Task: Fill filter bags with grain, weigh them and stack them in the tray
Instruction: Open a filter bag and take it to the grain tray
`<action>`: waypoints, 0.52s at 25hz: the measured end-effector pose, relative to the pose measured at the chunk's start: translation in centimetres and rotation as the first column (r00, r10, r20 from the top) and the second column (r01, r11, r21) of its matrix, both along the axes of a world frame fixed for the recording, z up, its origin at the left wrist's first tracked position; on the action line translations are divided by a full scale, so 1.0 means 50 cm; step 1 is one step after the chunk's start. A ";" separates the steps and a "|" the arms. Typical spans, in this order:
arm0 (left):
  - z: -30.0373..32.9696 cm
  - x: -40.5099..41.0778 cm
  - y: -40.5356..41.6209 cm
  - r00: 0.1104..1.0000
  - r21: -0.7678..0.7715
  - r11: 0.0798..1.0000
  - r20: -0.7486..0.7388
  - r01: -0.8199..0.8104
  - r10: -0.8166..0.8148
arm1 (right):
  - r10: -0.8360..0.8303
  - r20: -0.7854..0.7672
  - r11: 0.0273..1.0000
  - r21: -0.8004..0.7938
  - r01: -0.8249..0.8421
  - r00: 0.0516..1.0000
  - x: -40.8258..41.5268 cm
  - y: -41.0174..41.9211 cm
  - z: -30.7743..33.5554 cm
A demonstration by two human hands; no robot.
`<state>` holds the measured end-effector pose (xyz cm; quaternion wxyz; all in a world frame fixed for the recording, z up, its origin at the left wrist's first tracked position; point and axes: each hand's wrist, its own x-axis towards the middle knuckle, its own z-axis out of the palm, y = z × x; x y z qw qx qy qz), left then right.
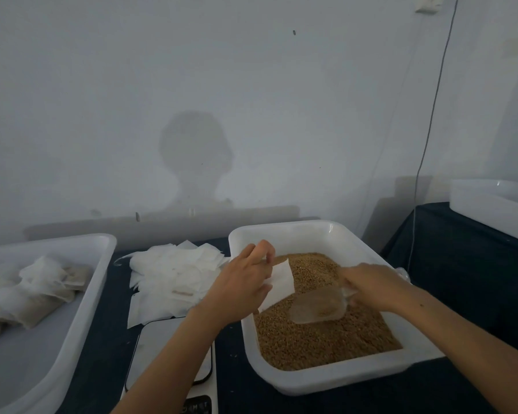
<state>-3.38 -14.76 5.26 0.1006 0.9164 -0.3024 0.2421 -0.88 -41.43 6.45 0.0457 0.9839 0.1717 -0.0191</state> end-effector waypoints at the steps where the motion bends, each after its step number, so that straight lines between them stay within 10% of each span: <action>1: 0.001 0.003 0.003 0.999 0.013 1.000 -0.035 0.014 -0.013 | 0.030 0.011 1.000 -0.003 -0.030 1.000 0.003 0.003 -0.001; 13: -0.018 0.026 0.017 0.983 -0.042 0.992 -0.143 -0.118 0.111 | 0.254 -0.223 0.925 0.340 -0.169 0.941 0.005 0.019 -0.067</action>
